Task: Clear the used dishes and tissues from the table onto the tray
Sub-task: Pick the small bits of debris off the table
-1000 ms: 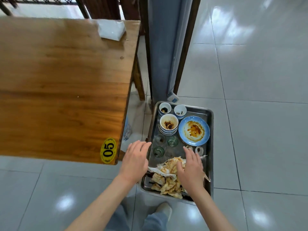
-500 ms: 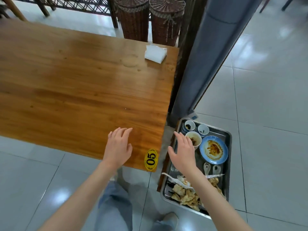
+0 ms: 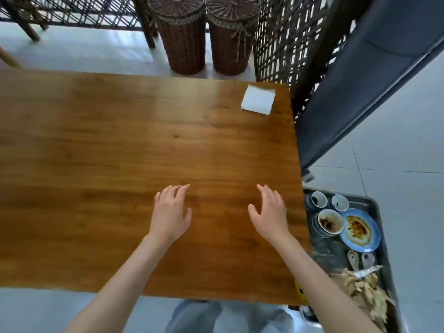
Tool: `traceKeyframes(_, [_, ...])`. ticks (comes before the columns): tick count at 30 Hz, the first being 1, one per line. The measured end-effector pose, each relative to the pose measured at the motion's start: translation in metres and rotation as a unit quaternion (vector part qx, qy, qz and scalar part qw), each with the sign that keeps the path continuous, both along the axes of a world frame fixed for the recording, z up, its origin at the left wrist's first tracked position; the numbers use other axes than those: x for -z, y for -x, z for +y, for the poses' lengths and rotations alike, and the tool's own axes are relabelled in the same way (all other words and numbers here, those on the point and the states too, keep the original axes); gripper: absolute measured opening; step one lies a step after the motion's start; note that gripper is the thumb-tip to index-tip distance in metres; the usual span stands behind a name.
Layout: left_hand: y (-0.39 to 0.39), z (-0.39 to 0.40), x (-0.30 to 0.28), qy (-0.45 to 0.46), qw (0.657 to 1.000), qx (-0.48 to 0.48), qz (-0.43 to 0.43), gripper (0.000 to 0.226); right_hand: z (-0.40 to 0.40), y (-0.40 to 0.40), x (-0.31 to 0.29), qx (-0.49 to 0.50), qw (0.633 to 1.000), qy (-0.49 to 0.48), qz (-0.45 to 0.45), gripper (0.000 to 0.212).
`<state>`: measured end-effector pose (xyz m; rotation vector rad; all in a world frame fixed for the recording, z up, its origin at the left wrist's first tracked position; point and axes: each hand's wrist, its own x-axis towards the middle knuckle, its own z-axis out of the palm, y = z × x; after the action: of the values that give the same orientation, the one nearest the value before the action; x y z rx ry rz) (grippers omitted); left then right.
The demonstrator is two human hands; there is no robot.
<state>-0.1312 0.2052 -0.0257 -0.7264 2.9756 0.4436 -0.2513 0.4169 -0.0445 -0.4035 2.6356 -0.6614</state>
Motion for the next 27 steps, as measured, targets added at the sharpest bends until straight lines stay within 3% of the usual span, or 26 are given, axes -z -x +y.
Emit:
traceKeyframes(13, [0.113,-0.038,0.05,0.005,0.996,0.092,-0.016,0.064,-0.083,0.064,0.028,0.023,0.999,-0.032,0.033,0.058])
traceKeyframes(27, [0.147,-0.049,0.079,0.021,0.998,0.057,-0.017,0.064,-0.122,0.227,0.007,0.107,0.985,-0.009,0.137,0.062])
